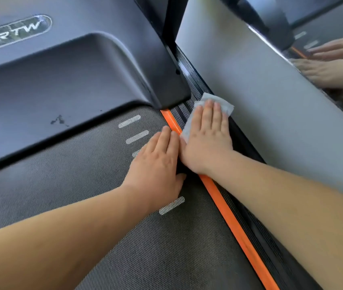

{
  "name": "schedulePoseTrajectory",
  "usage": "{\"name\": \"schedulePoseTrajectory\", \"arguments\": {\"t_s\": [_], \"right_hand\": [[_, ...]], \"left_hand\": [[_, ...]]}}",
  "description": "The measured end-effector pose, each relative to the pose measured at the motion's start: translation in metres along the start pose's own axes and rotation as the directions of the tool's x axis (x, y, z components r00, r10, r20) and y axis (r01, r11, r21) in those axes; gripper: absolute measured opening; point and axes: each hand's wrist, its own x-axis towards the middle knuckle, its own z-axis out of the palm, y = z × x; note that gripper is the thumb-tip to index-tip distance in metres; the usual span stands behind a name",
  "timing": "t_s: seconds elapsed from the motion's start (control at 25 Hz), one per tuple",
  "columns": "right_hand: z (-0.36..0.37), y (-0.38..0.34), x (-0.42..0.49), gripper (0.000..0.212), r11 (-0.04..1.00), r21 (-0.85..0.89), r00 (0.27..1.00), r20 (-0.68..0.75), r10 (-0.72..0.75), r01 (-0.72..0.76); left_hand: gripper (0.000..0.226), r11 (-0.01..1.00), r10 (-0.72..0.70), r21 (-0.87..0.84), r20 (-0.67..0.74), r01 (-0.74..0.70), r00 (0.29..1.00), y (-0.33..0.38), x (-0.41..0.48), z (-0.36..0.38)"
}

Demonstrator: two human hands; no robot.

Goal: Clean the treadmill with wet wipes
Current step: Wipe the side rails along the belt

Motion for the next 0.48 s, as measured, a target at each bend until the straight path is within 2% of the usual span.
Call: {"name": "schedulePoseTrajectory", "arguments": {"t_s": [0.16,0.32,0.48], "right_hand": [[-0.004,-0.007,0.012,0.093,0.998,0.029,0.998,-0.032,-0.059,0.060],[0.024,0.019,-0.042,0.088,0.986,0.058,0.966,-0.217,-0.142,0.158],[0.047,0.052,-0.102,0.087,0.991,0.021,0.982,-0.138,-0.126,0.130]], "left_hand": [[0.103,0.996,-0.087,-0.016,0.040,0.087,0.995,0.001,-0.002,-0.008],[0.093,0.999,-0.034,0.036,0.082,0.031,0.996,0.007,-0.013,-0.005],[0.088,0.997,-0.001,0.079,0.126,-0.009,0.992,0.024,-0.022,0.004]]}}
